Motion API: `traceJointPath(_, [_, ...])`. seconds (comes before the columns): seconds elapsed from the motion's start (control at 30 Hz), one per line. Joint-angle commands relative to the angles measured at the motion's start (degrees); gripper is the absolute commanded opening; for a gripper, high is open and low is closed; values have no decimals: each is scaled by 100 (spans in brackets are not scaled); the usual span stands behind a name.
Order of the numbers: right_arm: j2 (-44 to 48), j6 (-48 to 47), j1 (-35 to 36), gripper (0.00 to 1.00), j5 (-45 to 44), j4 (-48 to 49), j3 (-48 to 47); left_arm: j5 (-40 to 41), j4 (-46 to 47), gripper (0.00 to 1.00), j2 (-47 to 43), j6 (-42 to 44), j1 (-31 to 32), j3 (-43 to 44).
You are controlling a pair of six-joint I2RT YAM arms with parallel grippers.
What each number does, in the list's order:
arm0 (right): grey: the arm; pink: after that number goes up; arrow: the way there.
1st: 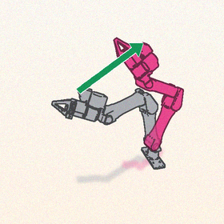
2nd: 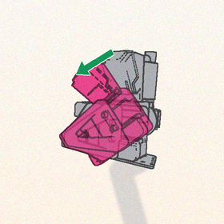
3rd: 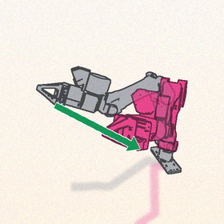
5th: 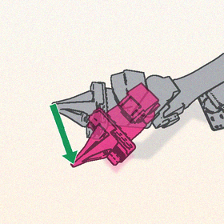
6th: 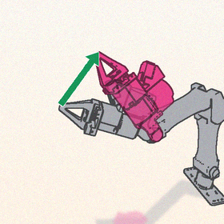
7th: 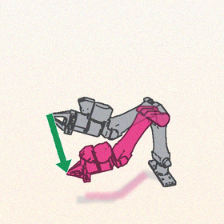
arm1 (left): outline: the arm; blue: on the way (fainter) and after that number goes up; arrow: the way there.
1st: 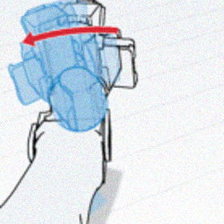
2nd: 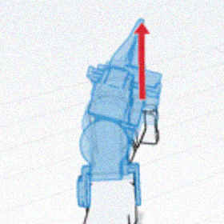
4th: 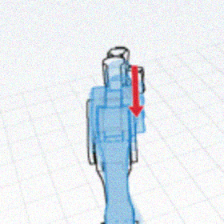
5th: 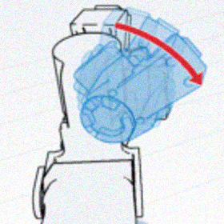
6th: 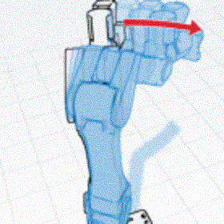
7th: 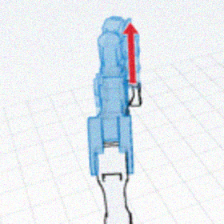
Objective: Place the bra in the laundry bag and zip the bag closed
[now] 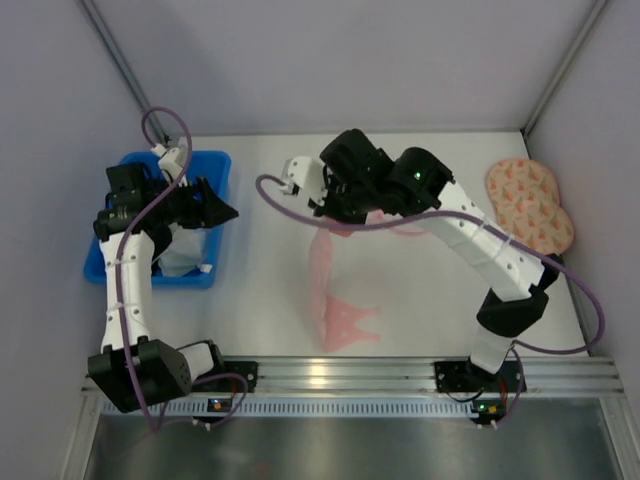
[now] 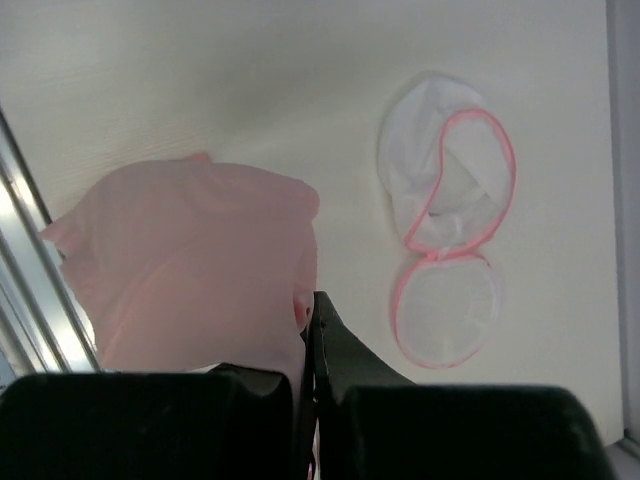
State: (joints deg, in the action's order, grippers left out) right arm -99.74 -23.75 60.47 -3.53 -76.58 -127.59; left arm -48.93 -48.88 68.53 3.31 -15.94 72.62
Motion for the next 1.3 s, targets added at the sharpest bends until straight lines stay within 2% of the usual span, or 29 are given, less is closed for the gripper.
traceJointPath(0.0, [-369, 222, -1114, 0, 308, -920, -108, -249, 177, 77, -410, 406, 30, -413])
traceJointPath(0.07, [-528, 108, -1614, 0, 581, -903, 14, -240, 177, 77, -533, 608, 21, -590])
traceJointPath(0.3, [-836, 81, -2109, 0, 888, -797, 463, -267, 195, 78, -1218, 1776, 240, -1302])
traceJointPath(0.4, [-977, 125, -2346, 0, 1029, -868, 621, 636, 204, 79, -1482, 2172, 1274, -1715])
traceJointPath(0.43, [-1020, 125, -2434, 0, 1073, -894, 734, 839, 204, 79, -1518, 2243, 2000, -1803])
traceJointPath(0.5, [-1038, 160, -2732, 0, 1354, -912, 771, 1279, 300, 79, -1527, 2340, 2811, -1988])
traceJointPath(0.6, [-968, 134, -3032, 0, 1574, -912, 762, 1867, 475, 79, -1449, 2403, 3499, -2103])
traceJointPath(0.63, [-933, 151, -3067, 0, 1601, -912, 771, 2104, 668, 79, -1396, 2341, 3998, -2120])
traceJointPath(0.67, [-898, 160, -3093, 0, 1697, -912, 779, 2402, 730, 79, -1334, 2297, 4238, -2129])
traceJointPath(0.77, [-792, 204, -3128, 0, 1847, -868, 858, 2659, 1020, 81, -1185, 2288, 5152, -2269])
traceJointPath(0.8, [-775, 195, -3129, 0, 1847, -868, 876, 3104, 1169, 81, -1167, 2297, 5424, -2374])
traceJointPath(0.9, [-766, 186, -3173, 0, 1882, -841, 990, 3792, 1644, 79, -1018, 2463, 6985, -2717])
traceJointPath(0.97, [-783, 178, -3225, 0, 1935, -842, 999, 4083, 2073, 77, -939, 2612, 7577, -2981])
traceJointPath(1.0, [-783, 177, -3243, 0, 1952, -841, 999, 4197, 2232, 76, -860, 2848, 8102, -3069])
traceJointPath(1.13, [-783, 160, -3304, 0, 2049, -859, 982, 4593, 3146, 73, -535, 3544, 8976, -3517])
traceJointPath(1.27, [-757, 81, -3305, 0, 2224, -894, 1087, 4813, 3858, 71, 168, 3799, 9048, -3491])
